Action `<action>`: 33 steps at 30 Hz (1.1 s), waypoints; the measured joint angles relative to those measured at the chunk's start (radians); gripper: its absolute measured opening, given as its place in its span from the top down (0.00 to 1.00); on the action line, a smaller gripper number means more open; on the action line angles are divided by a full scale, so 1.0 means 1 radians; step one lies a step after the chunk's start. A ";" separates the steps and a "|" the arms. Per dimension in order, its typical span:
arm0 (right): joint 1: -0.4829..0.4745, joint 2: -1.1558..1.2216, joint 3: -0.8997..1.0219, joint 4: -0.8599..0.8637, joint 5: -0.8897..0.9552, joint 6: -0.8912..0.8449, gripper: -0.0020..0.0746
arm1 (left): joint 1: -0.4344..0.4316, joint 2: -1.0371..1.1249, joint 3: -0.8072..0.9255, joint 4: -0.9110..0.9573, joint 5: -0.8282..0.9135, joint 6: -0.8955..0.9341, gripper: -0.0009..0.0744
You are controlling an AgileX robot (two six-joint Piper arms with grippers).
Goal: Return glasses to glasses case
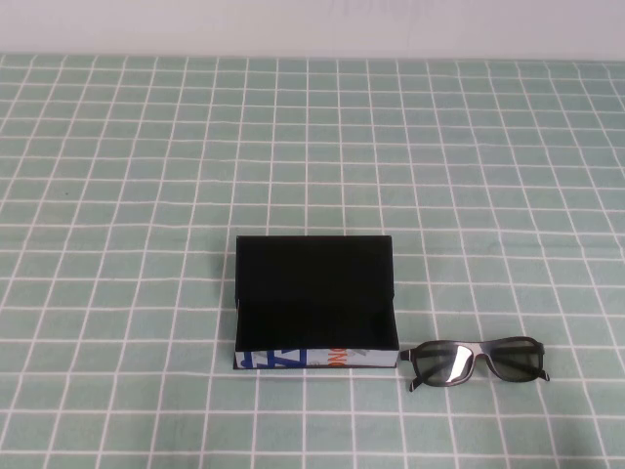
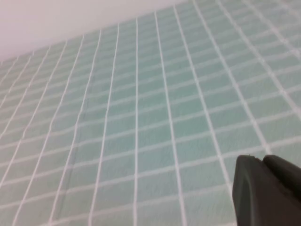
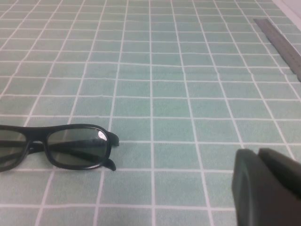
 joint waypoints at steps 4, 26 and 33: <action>0.000 0.000 0.000 0.000 0.000 0.000 0.99 | 0.000 0.000 0.000 -0.013 -0.034 -0.029 0.99; 0.000 0.000 0.000 0.001 0.000 0.000 0.99 | 0.000 0.000 0.000 -0.019 -0.045 -0.041 0.99; 0.000 0.000 0.000 0.004 -0.050 0.000 0.99 | 0.000 0.000 0.000 -0.019 -0.061 -0.041 0.99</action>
